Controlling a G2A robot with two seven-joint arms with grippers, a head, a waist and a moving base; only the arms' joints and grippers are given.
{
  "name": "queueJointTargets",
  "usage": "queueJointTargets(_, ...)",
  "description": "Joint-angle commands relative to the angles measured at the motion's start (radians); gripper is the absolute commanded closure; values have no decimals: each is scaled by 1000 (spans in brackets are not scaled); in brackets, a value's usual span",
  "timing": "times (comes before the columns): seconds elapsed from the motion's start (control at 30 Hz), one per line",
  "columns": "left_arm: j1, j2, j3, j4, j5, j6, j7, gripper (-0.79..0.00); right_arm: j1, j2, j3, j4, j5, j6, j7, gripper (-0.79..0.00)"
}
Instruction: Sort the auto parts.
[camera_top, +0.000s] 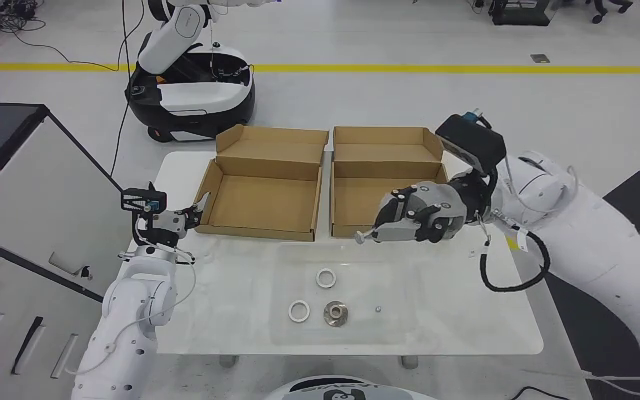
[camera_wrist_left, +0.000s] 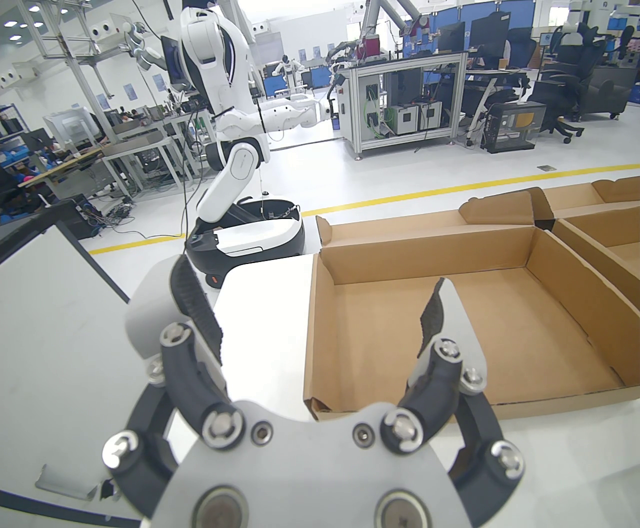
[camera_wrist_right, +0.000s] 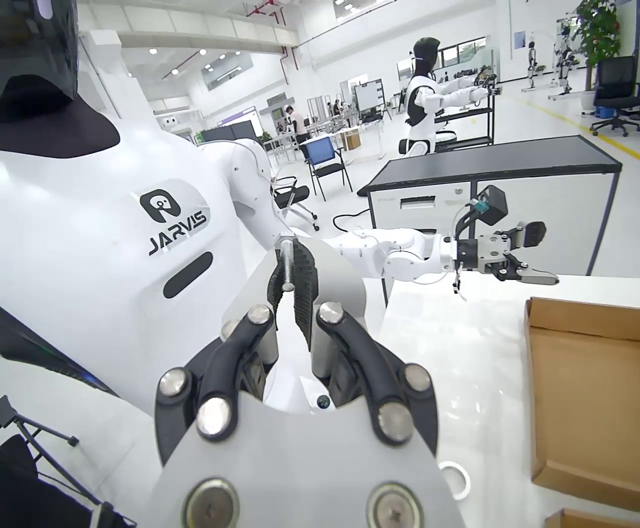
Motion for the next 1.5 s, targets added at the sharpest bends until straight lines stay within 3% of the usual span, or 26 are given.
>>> queueJointTargets(0.0, 0, 0, 0, 0, 0, 0, 0, -785, 0, 0, 0, 0, 0, 0, 0, 0)
queueJointTargets(0.63, 0, 0, 0, 0, 0, 0, 0, -785, -8, -1, 6, -9, -13, 17, -16, 0)
queueJointTargets(1.07, 0, 0, 0, 0, 0, 0, 0, -785, -71, -20, 37, -113, 221, 0, 0, 0)
queueJointTargets(1.47, 0, 0, 0, 0, 0, 0, 0, -785, -72, -39, 30, -139, 279, 0, 0, 0)
